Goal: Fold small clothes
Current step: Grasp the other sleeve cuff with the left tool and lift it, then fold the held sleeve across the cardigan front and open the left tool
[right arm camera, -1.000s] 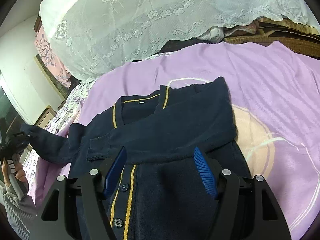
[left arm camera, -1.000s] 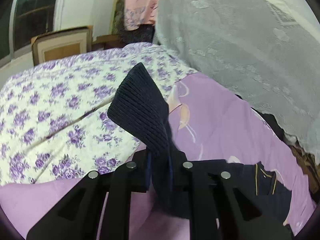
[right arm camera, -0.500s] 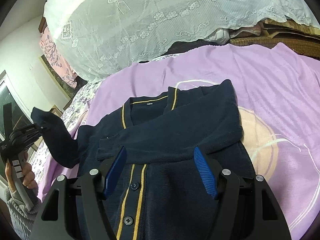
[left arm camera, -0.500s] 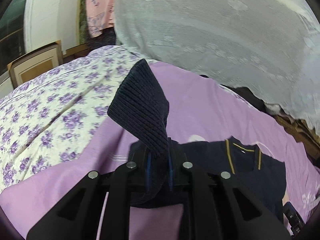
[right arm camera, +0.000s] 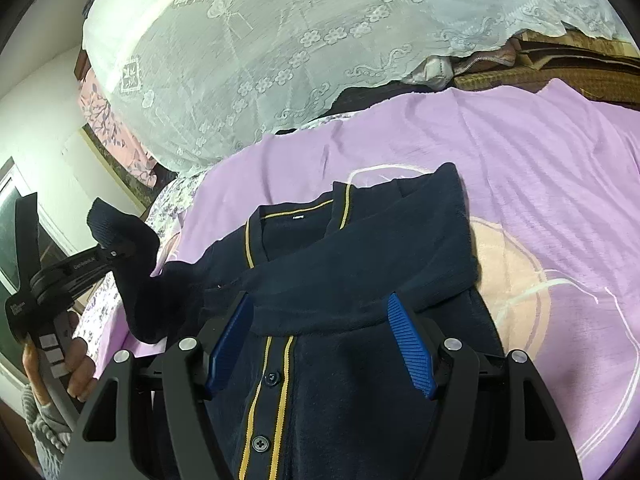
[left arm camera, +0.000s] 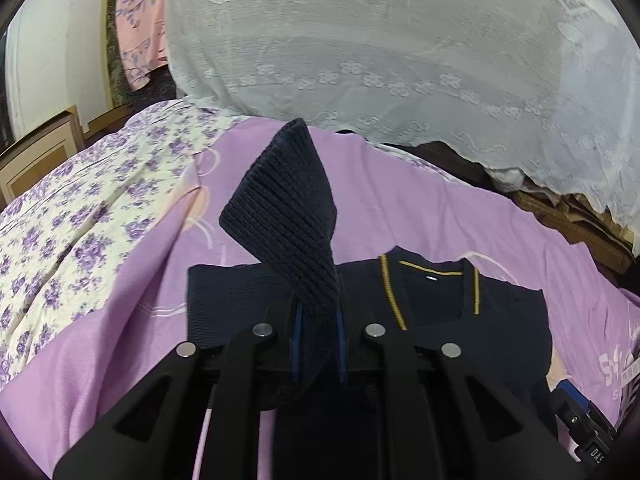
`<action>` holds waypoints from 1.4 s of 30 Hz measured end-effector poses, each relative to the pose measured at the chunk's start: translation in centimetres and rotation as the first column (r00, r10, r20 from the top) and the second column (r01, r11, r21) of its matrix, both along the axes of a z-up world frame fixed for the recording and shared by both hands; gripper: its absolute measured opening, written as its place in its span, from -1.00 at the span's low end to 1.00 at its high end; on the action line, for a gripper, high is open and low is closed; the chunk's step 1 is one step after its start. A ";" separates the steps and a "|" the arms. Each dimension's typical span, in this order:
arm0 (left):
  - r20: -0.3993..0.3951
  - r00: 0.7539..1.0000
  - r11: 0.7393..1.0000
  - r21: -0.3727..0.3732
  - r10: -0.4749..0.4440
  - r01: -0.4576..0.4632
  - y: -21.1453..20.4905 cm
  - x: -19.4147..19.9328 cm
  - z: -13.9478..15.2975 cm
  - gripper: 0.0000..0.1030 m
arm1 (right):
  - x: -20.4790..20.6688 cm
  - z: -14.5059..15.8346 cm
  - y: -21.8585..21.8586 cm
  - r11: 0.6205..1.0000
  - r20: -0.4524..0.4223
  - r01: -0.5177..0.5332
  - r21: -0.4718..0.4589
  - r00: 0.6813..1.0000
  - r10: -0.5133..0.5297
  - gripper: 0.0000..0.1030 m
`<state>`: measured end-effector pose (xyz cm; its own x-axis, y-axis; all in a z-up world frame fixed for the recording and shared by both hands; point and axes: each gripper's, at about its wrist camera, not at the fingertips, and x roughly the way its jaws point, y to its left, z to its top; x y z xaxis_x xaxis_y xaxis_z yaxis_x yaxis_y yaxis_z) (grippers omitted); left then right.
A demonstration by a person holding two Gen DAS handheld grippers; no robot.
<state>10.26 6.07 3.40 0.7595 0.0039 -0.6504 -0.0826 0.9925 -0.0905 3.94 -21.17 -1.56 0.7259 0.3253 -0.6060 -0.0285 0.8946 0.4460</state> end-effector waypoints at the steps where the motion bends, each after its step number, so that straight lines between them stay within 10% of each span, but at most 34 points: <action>1: 0.000 1.000 1.000 0.004 -0.007 0.007 -0.4 0.0 0.0 -0.77 | 0.0 0.0 -0.1 1.000 0.000 0.002 0.003 1.000 -0.002 0.37; 25: -0.085 0.960 0.962 0.045 -0.265 0.269 -15.0 1.3 -3.2 -0.72 | 0.7 0.1 -5.7 0.984 -0.018 0.108 0.143 0.994 -0.106 0.37; 26: -0.098 0.955 0.958 0.037 -0.279 0.284 -15.4 1.4 -3.8 -0.63 | 0.8 0.0 -5.8 0.983 -0.022 0.111 0.146 0.994 -0.109 0.37; 28: -0.129 0.948 0.954 0.035 -0.291 0.298 -16.0 1.5 -5.0 0.35 | 1.0 -0.5 -6.2 0.981 -0.039 0.118 0.156 0.993 -0.114 0.37; 29: -0.122 0.950 0.955 0.041 -0.286 0.293 -16.0 1.3 -5.2 0.49 | 1.1 -0.7 -6.2 0.980 -0.044 0.120 0.159 0.992 -0.115 0.37; 42: -0.037 0.995 0.995 0.050 -0.090 0.091 -4.5 -0.3 -2.8 0.74 | 2.7 -3.5 -6.1 0.973 -0.136 0.097 0.210 0.988 -0.070 0.25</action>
<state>9.98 1.54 0.58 0.7356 -0.0299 -0.6768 0.0056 0.9993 -0.0380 6.66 -27.25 -5.01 0.6781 0.3999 -0.6166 0.1112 0.7735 0.6240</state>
